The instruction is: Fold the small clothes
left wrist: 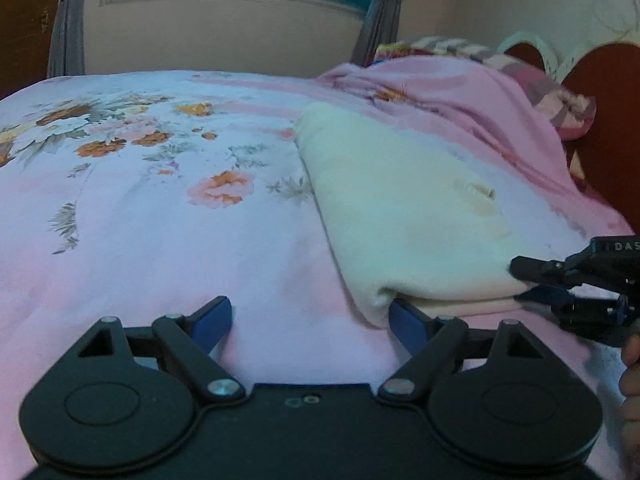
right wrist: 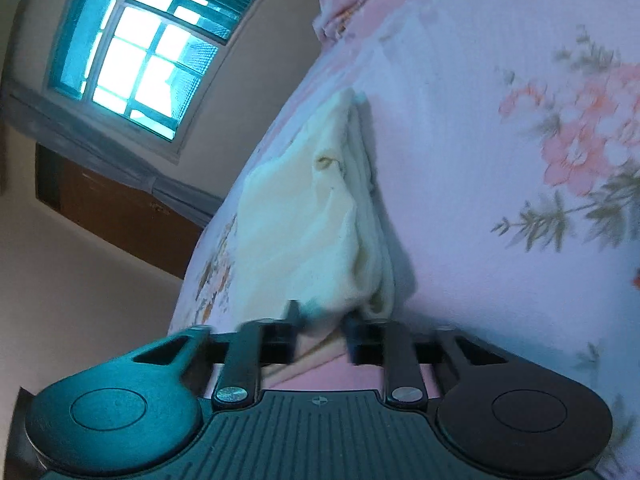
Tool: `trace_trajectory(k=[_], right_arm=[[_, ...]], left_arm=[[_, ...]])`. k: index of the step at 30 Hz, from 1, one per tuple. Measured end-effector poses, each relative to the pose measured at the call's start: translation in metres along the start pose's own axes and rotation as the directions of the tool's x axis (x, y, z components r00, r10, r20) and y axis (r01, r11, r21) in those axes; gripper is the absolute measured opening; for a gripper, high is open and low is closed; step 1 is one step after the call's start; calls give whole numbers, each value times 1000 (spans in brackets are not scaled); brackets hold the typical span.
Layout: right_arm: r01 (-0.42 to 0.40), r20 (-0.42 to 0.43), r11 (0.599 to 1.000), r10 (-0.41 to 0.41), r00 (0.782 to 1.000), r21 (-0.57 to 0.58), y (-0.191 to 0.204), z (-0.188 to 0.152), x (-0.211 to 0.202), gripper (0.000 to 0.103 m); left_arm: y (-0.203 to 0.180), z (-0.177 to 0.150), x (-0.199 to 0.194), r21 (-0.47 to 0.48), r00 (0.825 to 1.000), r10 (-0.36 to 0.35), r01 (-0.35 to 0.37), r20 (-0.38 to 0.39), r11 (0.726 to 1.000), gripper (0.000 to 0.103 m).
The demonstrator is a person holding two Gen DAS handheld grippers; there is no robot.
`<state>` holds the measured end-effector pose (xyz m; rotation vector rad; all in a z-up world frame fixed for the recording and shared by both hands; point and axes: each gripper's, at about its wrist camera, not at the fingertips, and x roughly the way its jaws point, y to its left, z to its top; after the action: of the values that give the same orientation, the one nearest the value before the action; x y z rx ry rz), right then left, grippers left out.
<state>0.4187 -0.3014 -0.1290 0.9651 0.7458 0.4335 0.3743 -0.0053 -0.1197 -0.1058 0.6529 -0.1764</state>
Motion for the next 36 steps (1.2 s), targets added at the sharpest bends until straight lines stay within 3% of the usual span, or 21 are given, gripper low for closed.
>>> trace_trajectory(k=[2,6,7,9,11,14,16,18,23,28,32,34,36], right_arm=[[3,-4,1000,-3,1000,5,-3,-2,2,11],[-11,32,999,12,999,-42,9,-9,-5,6],[-56,47,997,59,997,-52,15,-10,-9,6],[-121,78,989,128,989,-82,30,-9,-19,6],[-149,80,984,156,984,-94,39,-6,-25,6],[-60,61,989,69,996,-138,34,-12,-17,6],[24,52,998,-21,998,-57,9,-13,-7,5],[22,47,1000,-22,999,-1,-9,-15,-6,5],[54,34,996,-52,998,-66,3,-21,-11,5],[84,49,995,-82,995,-51,-1,-22,-21,5],[169,144,971,-145,979,-169,22,-27,-44,8],[175,180,951,-132,975,-253,40,-26,-49,8],[212,186,907,-152,971,-364,59,-26,-38,8]], left_arm=[[-3,2,0,2,1000,-26,26,7,1000,84],[-6,6,9,6,1000,-2,2,6,1000,84],[-6,7,10,12,1000,16,-16,2,1000,85],[-3,8,12,56,993,118,-118,-4,991,85],[6,4,6,52,990,142,-143,16,988,85],[11,0,4,40,991,134,-134,4,990,85],[10,-1,2,48,991,133,-133,4,990,86],[12,-2,0,43,992,127,-127,7,991,87],[18,-7,-3,27,992,126,-126,4,992,87],[32,-12,-27,26,982,191,-191,7,981,83],[39,8,-40,-20,988,142,-141,65,990,83],[28,22,-32,-7,991,105,-105,88,994,83],[15,33,-16,2,996,60,-60,68,998,83]])
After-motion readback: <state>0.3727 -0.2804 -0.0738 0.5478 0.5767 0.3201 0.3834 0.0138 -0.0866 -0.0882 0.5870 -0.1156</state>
